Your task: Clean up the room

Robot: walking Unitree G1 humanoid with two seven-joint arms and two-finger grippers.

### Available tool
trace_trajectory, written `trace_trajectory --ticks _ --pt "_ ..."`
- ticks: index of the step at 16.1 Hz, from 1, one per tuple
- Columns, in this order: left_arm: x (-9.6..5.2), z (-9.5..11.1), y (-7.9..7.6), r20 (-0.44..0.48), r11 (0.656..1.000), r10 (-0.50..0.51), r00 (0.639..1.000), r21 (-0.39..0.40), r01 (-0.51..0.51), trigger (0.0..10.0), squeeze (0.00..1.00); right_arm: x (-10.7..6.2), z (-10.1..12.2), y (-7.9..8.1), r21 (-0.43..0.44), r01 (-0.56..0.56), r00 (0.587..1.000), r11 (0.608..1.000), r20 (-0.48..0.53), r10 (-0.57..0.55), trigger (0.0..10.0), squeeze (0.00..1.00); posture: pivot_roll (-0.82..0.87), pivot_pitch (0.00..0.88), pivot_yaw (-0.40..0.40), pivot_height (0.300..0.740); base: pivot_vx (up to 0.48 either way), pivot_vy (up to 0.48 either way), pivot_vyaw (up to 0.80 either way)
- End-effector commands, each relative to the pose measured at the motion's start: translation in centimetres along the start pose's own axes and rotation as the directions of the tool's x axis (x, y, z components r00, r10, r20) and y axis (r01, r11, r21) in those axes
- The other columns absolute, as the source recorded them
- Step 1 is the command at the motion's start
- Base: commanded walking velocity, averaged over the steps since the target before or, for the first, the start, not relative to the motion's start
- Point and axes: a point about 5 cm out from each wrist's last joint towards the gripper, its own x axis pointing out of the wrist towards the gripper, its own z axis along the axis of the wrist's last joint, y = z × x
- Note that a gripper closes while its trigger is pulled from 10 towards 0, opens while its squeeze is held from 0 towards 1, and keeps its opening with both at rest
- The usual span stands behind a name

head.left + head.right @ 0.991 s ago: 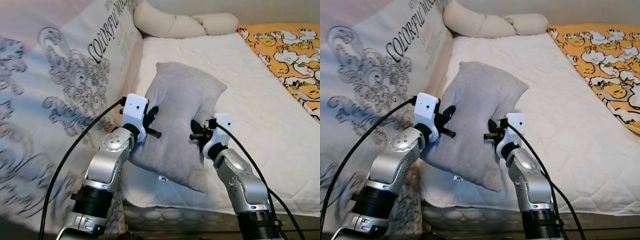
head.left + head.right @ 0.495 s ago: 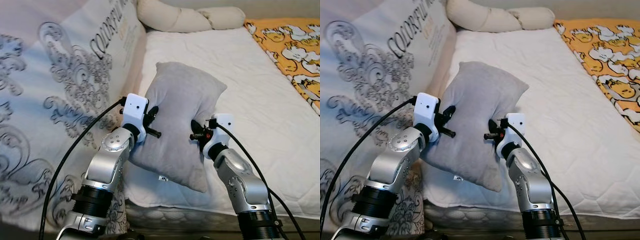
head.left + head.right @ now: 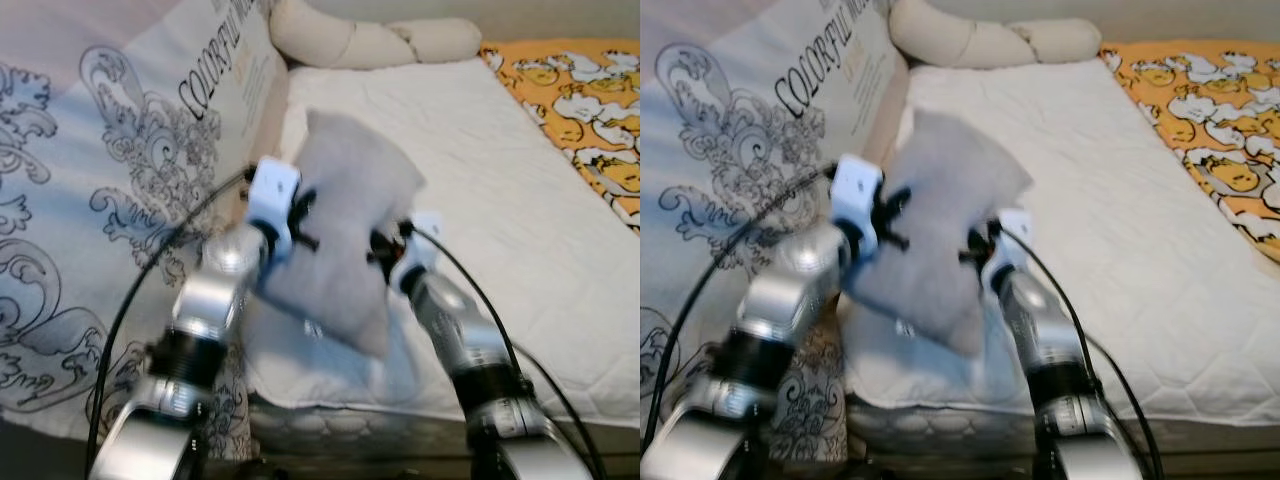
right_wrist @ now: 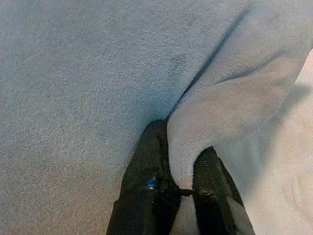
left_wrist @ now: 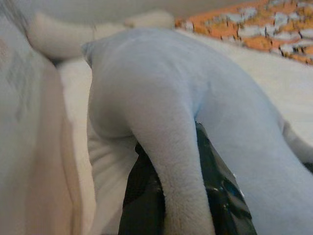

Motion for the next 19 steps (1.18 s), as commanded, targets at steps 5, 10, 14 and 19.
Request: trace_trajectory --ticks 5,10,14,19 --pt "0.2 2.9 1.9 0.074 0.995 0.026 0.997 0.093 -0.033 10.0 0.0 2.4 1.8 -0.4 -0.046 0.046 0.999 0.998 -0.027 -0.047 10.0 0.0 0.07 0.0 0.051 0.74 0.0 0.0 0.0" --pt "-1.7 3.4 3.0 0.113 0.972 0.155 0.981 0.158 -0.172 10.0 0.0 2.8 0.5 0.2 -0.084 0.078 0.993 0.993 -0.087 -0.085 10.0 0.0 0.18 0.061 0.034 0.74 0.0 0.0 0.0" --pt "-2.9 2.6 3.1 0.097 0.955 0.224 0.97 0.176 -0.238 10.0 0.0 2.8 -0.7 1.0 -0.068 0.076 0.99 0.995 -0.112 -0.083 10.0 0.0 0.24 0.096 0.031 0.74 0.0 0.0 0.0" --pt "-3.1 0.5 1.4 0.046 0.942 0.292 0.955 0.161 -0.295 10.0 0.0 2.3 -2.4 0.3 0.024 0.189 0.972 0.982 -0.149 -0.183 10.0 1.0 0.23 0.109 0.06 0.74 0.0 0.0 0.0"
